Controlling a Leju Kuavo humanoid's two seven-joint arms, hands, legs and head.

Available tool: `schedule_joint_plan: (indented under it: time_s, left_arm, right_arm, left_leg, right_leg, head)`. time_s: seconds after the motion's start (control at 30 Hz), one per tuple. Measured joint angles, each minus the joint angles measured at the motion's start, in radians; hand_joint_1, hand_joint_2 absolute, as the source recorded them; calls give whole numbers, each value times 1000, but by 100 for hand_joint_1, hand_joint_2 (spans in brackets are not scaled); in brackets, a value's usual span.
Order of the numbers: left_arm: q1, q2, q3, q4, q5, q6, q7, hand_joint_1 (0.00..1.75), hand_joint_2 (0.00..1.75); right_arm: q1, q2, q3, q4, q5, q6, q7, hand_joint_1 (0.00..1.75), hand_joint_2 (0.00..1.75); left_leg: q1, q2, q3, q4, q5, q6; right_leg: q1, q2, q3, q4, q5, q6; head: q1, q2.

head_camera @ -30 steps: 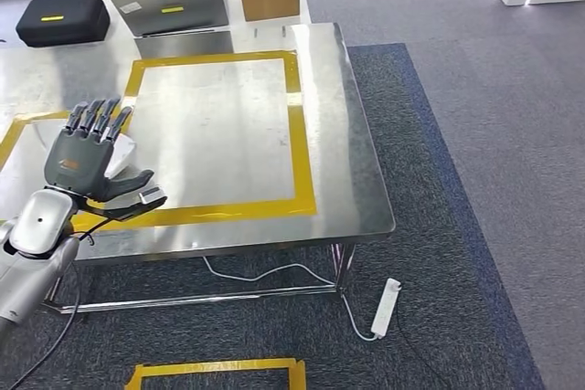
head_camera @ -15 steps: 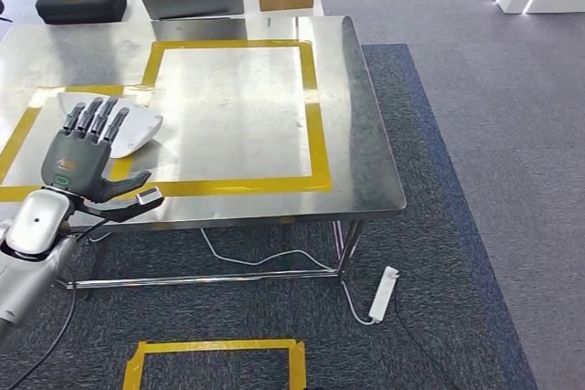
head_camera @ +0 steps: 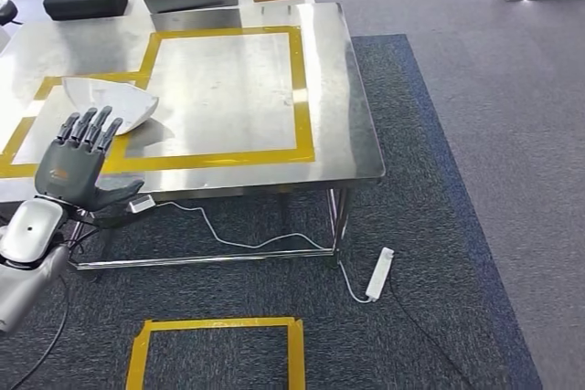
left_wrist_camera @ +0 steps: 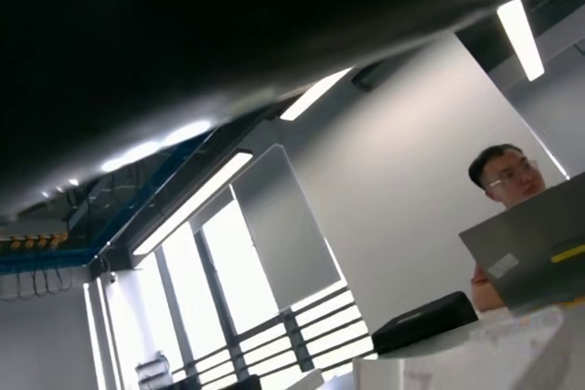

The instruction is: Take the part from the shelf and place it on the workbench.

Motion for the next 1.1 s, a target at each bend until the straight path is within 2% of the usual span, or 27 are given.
schedule_joint_plan:
  time_s: [0.03, 0.07, 0.13, 0.17, 0.2, 0.23, 0.3, 0.33, 0.37, 0.4, 0.47, 0.5, 0.53, 0.57, 0.6, 0.63, 0.7, 0.73, 0.77, 0.83, 0.87, 0.9, 0.97, 1.0, 1.03, 1.07, 1.1]
  left_arm:
    - [9, 4, 1, -2, 0, 0, 0, 0, 0]
    - [17, 8, 4, -5, 1, -1, 1, 0, 0]
    - [27, 18, 12, -17, 1, -3, 2, 0, 0]
    - [29, 24, 17, -25, 1, -4, 3, 0, 0]
    - [31, 28, 21, -31, 2, -4, 4, 0, 0]
    - [35, 33, 24, -37, 2, -5, 6, 0, 0]
    - [51, 43, 31, -47, 3, -7, 12, 0, 0]
    - [61, 48, 35, -51, 3, -9, 14, 0, 0]
    - [71, 52, 40, -58, 4, -10, 15, 0, 0]
    - [82, 55, 44, -64, 6, -11, 16, 0, 0]
    - [106, 64, 53, -77, 10, -13, 18, 0, 0]
    - [120, 67, 59, -81, 13, -16, 19, 0, 0]
    - [135, 70, 64, -85, 16, -20, 21, 0, 0]
    - [152, 73, 69, -90, 21, -26, 24, 0, 0]
    - [171, 74, 76, -96, 26, -33, 29, 0, 0]
    - [192, 74, 84, -103, 31, -39, 34, 0, 0]
    - [234, 74, 101, -120, 40, -45, 44, 0, 0]
    - [255, 73, 107, -128, 44, -45, 48, 0, 0]
    - [275, 72, 111, -134, 48, -45, 52, 0, 0]
    - [311, 70, 116, -142, 51, -46, 54, 0, 0]
    - [325, 69, 118, -145, 52, -46, 54, 0, 0]
    - [335, 68, 121, -147, 52, -47, 55, 0, 0]
    - [347, 67, 126, -149, 53, -49, 55, 0, 0]
    - [352, 67, 128, -149, 53, -49, 55, 0, 0]
    - [357, 66, 129, -150, 53, -50, 55, 0, 0]
    - [361, 65, 132, -151, 55, -52, 55, 0, 0]
    - [365, 64, 135, -153, 58, -55, 55, 0, 0]
  right_arm:
    - [0, 0, 0, 0, 0, -1, 2, 0, 0]
    - [-1, 0, 1, 1, 0, -2, 4, 0, 0]
    - [-2, 0, 2, 1, 0, -5, 7, 0, 0]
    - [-3, 0, 2, 1, 0, -6, 8, 0, 0]
    - [-4, 0, 3, 1, 0, -7, 10, 0, 0]
    - [-4, 0, 4, 1, 0, -8, 11, 0, 0]
    - [-5, 0, 6, 3, 0, -10, 15, 0, 0]
    - [-5, 0, 8, 4, 0, -11, 17, 0, 0]
    - [-4, 0, 11, 5, 0, -10, 19, 0, 0]
    - [-4, -1, 13, 6, 0, -8, 20, 0, 0]
    - [-6, -1, 16, 11, 0, -4, 23, 0, 0]
    - [-8, -1, 17, 14, 0, -2, 23, 0, 0]
    - [-10, -1, 17, 17, 0, 1, 24, 0, 0]
    - [-11, -1, 18, 19, 0, 3, 25, 0, 0]
    - [-11, -1, 17, 20, 0, 4, 26, 0, 0]
    - [-11, -1, 16, 20, 0, 2, 27, 0, 0]
    - [-11, -3, 10, 19, 0, -4, 29, 0, 0]
    - [-10, -4, 6, 18, 0, -8, 29, 0, 0]
    - [-9, -6, 3, 18, 0, -12, 30, 0, 0]
    - [-6, -7, 0, 16, 0, -16, 31, 0, 0]
    - [-4, -8, -1, 16, 0, -16, 31, 0, 0]
    - [-2, -8, -2, 15, 0, -16, 31, 0, 0]
    - [-1, -8, -4, 14, 0, -16, 31, 0, 0]
    - [0, -8, -5, 13, 0, -16, 31, 0, 0]
    - [0, -8, -5, 13, 0, -17, 31, 0, 0]
    - [0, -8, -5, 13, 0, -17, 31, 0, 0]
    - [0, -8, -5, 13, 0, -18, 31, 0, 0]
  left_leg:
    - [0, 0, 12, 17, 7, 0]
    - [0, 0, 42, -2, 31, 1]
    - [-1, 0, 146, -130, 68, 8]
    - [-2, 0, 199, -207, 67, 14]
    - [-4, 0, 235, -263, 61, 19]
    - [-6, 0, 253, -295, 53, 24]
    - [-6, 2, 242, -305, 65, 35]
    - [-5, 4, 233, -306, 75, 42]
    - [-3, 6, 221, -308, 87, 50]
    - [-2, 8, 208, -309, 99, 56]
    - [-6, 9, 177, -308, 123, 64]
    - [-8, 9, 161, -307, 134, 64]
    - [-10, 9, 146, -305, 145, 64]
    - [-12, 9, 131, -304, 155, 63]
    - [-14, 9, 119, -302, 164, 62]
    - [-15, 9, 110, -301, 172, 61]
    - [-18, 9, 96, -297, 189, 54]
    - [-18, 9, 92, -296, 198, 50]
    - [-17, 10, 89, -298, 207, 45]
    - [-13, 9, 81, -295, 204, 33]
    - [-11, 8, 73, -277, 178, 26]
    - [-9, 6, 59, -238, 136, 20]
    - [-2, 6, 24, -103, 37, 9]
    - [2, 6, 12, -39, 10, 3]
    - [6, 6, 13, 2, 6, -2]
    - [11, 6, 30, 6, 23, -8]
    - [16, 6, 64, -26, 51, -13]
  right_leg:
    - [0, -1, -16, 2, 11, 2]
    - [0, -1, -32, 5, 20, 4]
    - [2, -2, -59, 12, 38, 9]
    - [3, -2, -68, 16, 46, 13]
    - [4, -3, -74, 18, 55, 18]
    - [5, -4, -77, 17, 65, 23]
    - [5, -3, -83, 13, 79, 35]
    - [4, -1, -91, 19, 67, 41]
    - [3, 0, -104, 43, 34, 46]
    - [2, 2, -120, 87, -15, 49]
    - [2, 2, -154, 218, -110, 52]
    - [2, 2, -160, 274, -128, 52]
    - [2, 2, -153, 304, -125, 51]
    - [2, 2, -127, 297, -102, 49]
    - [3, 3, -82, 254, -74, 44]
    - [5, 5, -25, 183, -58, 37]
    - [9, 9, 83, 32, -63, 26]
    - [12, 10, 112, -13, -75, 22]
    - [14, 10, 121, -33, -78, 20]
    - [12, 7, 111, -42, -63, 9]
    - [11, 4, 103, -44, -52, 2]
    - [9, 0, 93, -46, -40, -4]
    - [9, -4, 66, -41, -19, -9]
    - [8, -5, 49, -37, -10, -8]
    - [7, -6, 32, -31, -1, -5]
    - [5, -7, 14, -24, 7, -1]
    - [1, -7, -3, -16, 13, 5]
  head:
    - [-1, 0]
    - [-1, 0]
    - [-1, 0]
    - [0, 0]
    - [0, 0]
    - [1, 0]
    - [4, 0]
    - [5, 0]
    - [6, 0]
    - [8, 0]
    - [12, 0]
    - [13, 0]
    - [14, 0]
    - [15, 0]
    - [17, 0]
    - [19, 0]
    - [26, 0]
    - [29, 0]
    - [32, 0]
    - [37, 0]
    - [38, 0]
    - [38, 0]
    - [38, 0]
    - [39, 0]
    - [39, 0]
    - [40, 0]
    - [42, 0]
